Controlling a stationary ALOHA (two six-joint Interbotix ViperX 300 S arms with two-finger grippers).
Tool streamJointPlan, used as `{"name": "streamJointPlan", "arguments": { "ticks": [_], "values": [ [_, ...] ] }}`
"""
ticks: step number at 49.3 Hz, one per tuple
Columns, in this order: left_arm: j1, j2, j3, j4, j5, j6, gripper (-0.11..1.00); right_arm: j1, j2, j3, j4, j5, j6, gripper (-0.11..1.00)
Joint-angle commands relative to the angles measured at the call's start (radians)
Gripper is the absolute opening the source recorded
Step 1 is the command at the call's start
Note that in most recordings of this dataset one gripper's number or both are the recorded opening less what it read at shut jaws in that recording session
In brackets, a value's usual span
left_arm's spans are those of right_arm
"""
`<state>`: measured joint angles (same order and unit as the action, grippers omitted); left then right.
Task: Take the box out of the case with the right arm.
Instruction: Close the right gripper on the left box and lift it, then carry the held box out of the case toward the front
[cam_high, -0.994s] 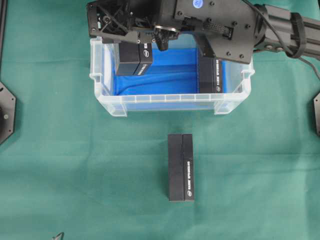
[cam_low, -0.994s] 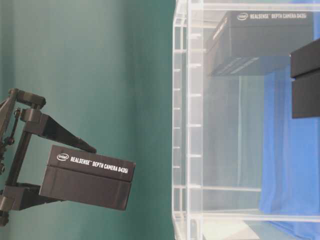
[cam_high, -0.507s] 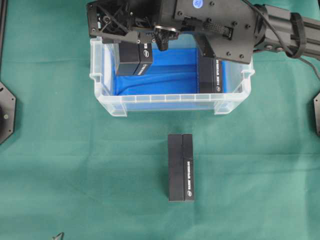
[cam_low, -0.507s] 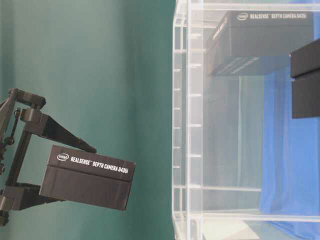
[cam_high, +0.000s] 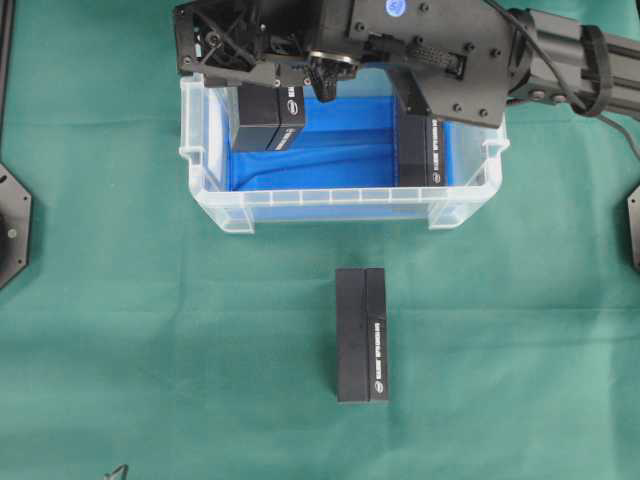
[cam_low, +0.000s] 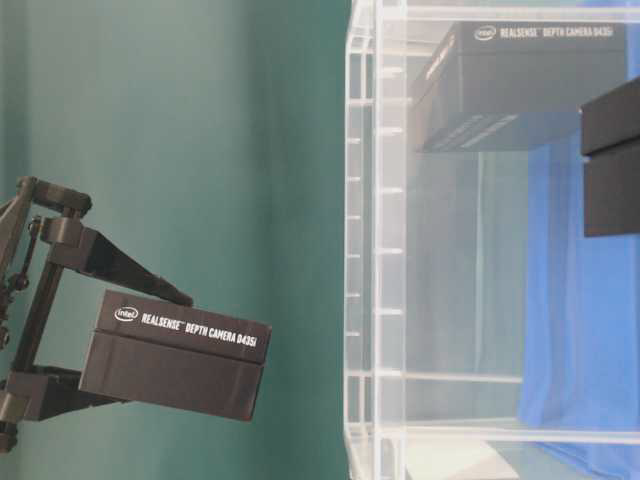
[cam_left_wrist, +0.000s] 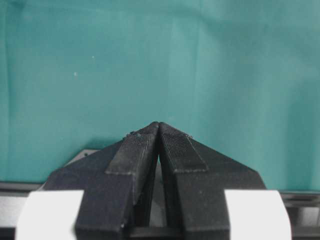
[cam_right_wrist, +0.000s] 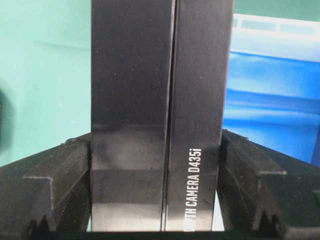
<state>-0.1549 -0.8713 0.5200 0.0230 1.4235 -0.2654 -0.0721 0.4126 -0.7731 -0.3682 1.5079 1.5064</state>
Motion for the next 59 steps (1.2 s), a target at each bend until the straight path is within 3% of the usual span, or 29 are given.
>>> {"name": "streamJointPlan", "arguments": {
  "ticks": [1, 34, 59],
  "values": [
    [-0.005, 0.003, -0.011, 0.002, -0.003, -0.002, 0.00, 0.003, -0.054, -0.029, -0.006, -0.006, 0.000, 0.69],
    [-0.003, 0.005, -0.011, 0.002, -0.002, 0.000, 0.00, 0.025, -0.054, -0.029, -0.006, -0.003, 0.015, 0.69],
    [-0.003, 0.012, -0.011, 0.003, -0.003, 0.005, 0.00, 0.187, -0.049, -0.029, -0.009, 0.026, 0.163, 0.69]
  ]
}}
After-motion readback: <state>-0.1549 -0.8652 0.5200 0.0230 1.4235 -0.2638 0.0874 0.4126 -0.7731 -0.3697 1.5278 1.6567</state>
